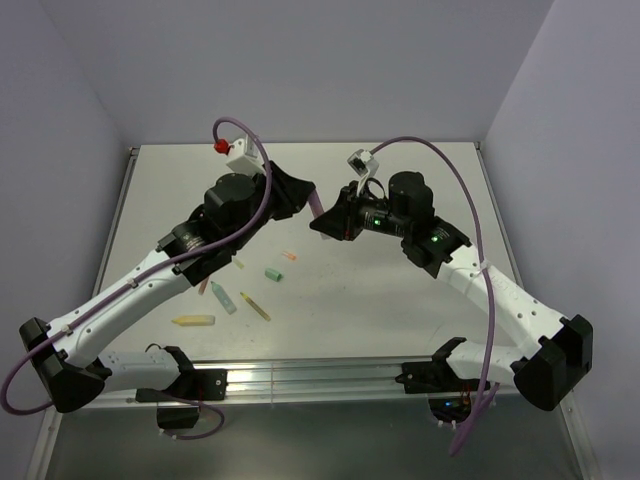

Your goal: Insert the pens into the pen caps

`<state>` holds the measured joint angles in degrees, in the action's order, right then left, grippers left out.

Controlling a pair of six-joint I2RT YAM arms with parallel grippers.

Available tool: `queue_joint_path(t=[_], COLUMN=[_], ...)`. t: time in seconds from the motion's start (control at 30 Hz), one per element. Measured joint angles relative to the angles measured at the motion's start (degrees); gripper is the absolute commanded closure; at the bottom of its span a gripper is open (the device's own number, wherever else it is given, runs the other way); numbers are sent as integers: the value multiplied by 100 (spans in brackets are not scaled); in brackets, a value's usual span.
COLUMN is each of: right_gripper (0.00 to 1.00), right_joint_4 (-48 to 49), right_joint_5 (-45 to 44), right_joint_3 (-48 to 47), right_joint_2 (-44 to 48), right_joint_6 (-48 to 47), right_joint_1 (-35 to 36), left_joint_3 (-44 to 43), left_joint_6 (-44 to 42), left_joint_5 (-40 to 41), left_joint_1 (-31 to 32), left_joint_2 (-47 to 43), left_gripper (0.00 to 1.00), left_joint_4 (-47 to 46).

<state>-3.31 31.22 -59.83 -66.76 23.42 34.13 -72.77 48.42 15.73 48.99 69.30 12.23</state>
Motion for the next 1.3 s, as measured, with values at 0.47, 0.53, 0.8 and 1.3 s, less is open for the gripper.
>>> queue_joint_path(t=[0.47, 0.53, 0.8, 1.3], right_gripper=[100, 100, 100, 100], right_joint_4=[-514, -581, -946, -1217], right_joint_5=[13, 13, -9, 109], right_joint_3=[-372, -452, -654, -894], right_joint_2=[-7, -35, -109, -280], right_joint_6=[-166, -188, -295, -387], right_joint_1=[48, 57, 68, 94], left_joint_3=[35, 50, 173, -50], left_joint_6=[-120, -118, -96, -61], left_joint_5=[861, 964, 1314, 1871], left_joint_1=[494, 533, 715, 920], left_joint_2=[-101, -114, -122, -107], left_gripper=[100, 100, 100, 86], left_joint_4=[-83, -127, -236, 166])
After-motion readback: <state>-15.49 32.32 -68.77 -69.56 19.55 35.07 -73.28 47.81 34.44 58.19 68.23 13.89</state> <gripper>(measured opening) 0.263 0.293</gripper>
